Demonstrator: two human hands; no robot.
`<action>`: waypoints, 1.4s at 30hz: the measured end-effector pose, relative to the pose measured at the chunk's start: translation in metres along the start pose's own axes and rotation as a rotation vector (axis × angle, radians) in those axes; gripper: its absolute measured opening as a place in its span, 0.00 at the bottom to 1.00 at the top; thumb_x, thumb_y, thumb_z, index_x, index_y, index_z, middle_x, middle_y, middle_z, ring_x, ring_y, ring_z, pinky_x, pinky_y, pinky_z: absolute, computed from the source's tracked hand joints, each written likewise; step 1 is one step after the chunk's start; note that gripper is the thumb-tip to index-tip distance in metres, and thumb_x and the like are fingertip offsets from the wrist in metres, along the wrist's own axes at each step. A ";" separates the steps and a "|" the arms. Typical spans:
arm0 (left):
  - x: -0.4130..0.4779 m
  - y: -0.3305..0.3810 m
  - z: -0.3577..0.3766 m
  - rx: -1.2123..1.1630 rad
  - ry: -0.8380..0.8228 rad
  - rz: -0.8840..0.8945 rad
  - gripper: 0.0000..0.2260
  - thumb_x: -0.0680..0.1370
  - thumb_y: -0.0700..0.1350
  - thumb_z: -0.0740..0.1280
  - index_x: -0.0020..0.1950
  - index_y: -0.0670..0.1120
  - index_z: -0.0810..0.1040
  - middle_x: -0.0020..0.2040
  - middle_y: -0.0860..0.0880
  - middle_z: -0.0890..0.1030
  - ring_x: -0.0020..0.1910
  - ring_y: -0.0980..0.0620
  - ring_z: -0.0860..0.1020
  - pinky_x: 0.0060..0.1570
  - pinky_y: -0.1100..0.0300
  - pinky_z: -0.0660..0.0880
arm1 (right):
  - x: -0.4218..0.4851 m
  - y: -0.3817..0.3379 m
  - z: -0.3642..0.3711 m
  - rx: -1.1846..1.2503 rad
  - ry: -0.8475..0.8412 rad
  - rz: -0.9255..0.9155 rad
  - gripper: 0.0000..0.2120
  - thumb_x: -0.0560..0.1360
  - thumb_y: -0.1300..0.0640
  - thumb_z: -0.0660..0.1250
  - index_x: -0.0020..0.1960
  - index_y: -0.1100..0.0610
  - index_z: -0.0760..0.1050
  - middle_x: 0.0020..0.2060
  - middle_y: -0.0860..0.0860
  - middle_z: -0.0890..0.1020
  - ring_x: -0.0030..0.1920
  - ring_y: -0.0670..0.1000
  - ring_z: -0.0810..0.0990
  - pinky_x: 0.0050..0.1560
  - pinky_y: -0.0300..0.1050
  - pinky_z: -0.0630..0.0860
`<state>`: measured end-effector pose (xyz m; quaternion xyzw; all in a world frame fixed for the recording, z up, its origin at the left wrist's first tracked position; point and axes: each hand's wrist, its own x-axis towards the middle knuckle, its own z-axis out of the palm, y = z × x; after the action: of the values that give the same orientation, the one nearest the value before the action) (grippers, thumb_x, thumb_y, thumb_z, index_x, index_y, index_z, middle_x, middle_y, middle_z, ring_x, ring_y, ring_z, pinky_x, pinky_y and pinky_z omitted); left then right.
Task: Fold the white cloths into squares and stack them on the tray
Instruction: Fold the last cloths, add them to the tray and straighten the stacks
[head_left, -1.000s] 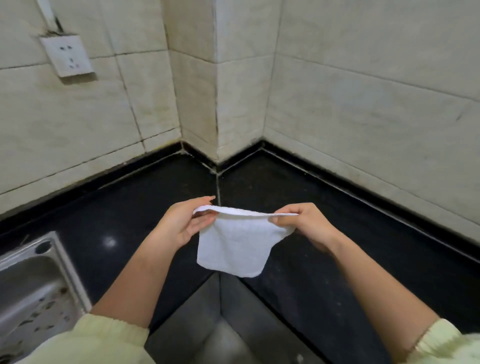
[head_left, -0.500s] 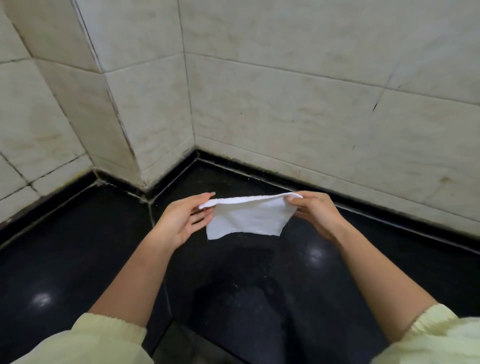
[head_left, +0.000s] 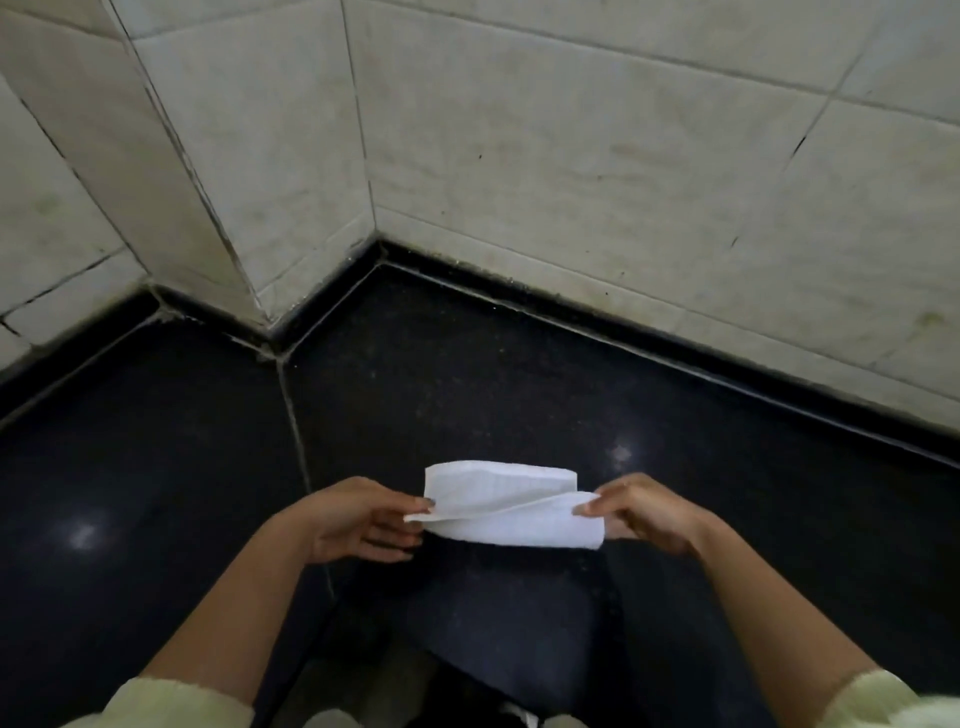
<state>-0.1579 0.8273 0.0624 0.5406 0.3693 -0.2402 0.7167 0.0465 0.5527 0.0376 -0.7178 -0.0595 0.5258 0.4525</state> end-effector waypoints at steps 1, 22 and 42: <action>0.003 -0.007 0.003 0.016 0.014 -0.035 0.19 0.58 0.49 0.79 0.45 0.43 0.86 0.40 0.44 0.84 0.40 0.49 0.84 0.39 0.56 0.80 | 0.000 0.007 0.001 -0.011 -0.023 0.041 0.03 0.71 0.66 0.71 0.41 0.63 0.84 0.43 0.59 0.85 0.46 0.54 0.85 0.50 0.45 0.79; 0.067 -0.024 0.036 0.341 0.463 -0.011 0.10 0.69 0.46 0.77 0.44 0.43 0.79 0.43 0.48 0.79 0.42 0.51 0.78 0.38 0.60 0.75 | 0.028 0.021 0.005 -0.109 0.120 -0.052 0.06 0.75 0.63 0.69 0.48 0.65 0.83 0.47 0.55 0.86 0.49 0.51 0.85 0.49 0.42 0.81; 0.091 -0.024 0.019 0.406 0.621 0.176 0.05 0.71 0.46 0.75 0.38 0.48 0.81 0.40 0.51 0.82 0.42 0.53 0.79 0.40 0.60 0.73 | 0.063 0.020 0.007 -0.352 0.400 -0.027 0.11 0.76 0.56 0.68 0.42 0.65 0.77 0.36 0.54 0.80 0.37 0.50 0.79 0.35 0.43 0.78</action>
<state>-0.1146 0.8071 -0.0207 0.7483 0.4658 -0.0706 0.4670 0.0604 0.5808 -0.0209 -0.8742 -0.0690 0.3489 0.3306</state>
